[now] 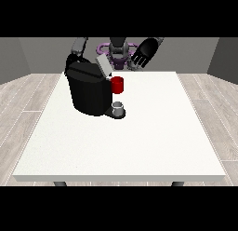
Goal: Insert the coffee pod into the coffee machine and close the lid
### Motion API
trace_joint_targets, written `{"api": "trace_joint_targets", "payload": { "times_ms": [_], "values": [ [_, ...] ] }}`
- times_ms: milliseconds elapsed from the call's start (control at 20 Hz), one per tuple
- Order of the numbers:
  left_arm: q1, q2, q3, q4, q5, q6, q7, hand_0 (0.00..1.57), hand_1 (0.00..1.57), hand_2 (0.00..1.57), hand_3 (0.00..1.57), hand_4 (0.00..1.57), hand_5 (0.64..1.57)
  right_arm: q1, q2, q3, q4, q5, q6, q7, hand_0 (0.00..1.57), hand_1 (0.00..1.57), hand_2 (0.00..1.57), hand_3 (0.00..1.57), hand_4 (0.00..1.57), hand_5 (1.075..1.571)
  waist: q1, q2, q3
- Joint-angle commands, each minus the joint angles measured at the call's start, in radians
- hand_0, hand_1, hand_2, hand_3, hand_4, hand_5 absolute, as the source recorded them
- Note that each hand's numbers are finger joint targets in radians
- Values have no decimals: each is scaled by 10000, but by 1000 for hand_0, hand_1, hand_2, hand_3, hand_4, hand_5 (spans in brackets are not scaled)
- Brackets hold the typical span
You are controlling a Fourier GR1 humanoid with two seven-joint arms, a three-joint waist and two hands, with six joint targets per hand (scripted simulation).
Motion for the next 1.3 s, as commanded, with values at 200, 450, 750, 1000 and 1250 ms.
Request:
{"api": "trace_joint_targets", "payload": {
  "times_ms": [200,450,750,1000,1250],
  "values": [
    [-1900,329,908,314,389,-263,936,1268,1268,1295,1269,488,1571,-912,-417,-190,-325,28,91,238,0,0,0,0,37,1571,-620,885,1],
    [-2444,291,696,282,27,154,1028,1203,1203,1267,1262,487,1571,-1551,-433,-570,-183,-166,-96,357,0,0,0,0,186,1571,-657,1615,4],
    [-2861,836,969,643,154,-82,590,1265,1265,1303,1256,465,1571,-1421,-439,-556,-333,-246,3,-195,0,0,0,0,147,1571,-966,2089,4],
    [-3460,1016,1141,1255,103,-192,933,1207,1207,1280,1238,475,1571,-1988,-320,-169,-682,113,-158,686,0,0,0,0,0,1571,-1362,2348,2],
    [-3335,1090,1073,1427,-1,-106,600,1195,1195,1260,1229,464,1571,-1927,-297,-140,-733,99,-122,722,0,0,0,0,153,1571,-1277,2435,1]
  ]
}}
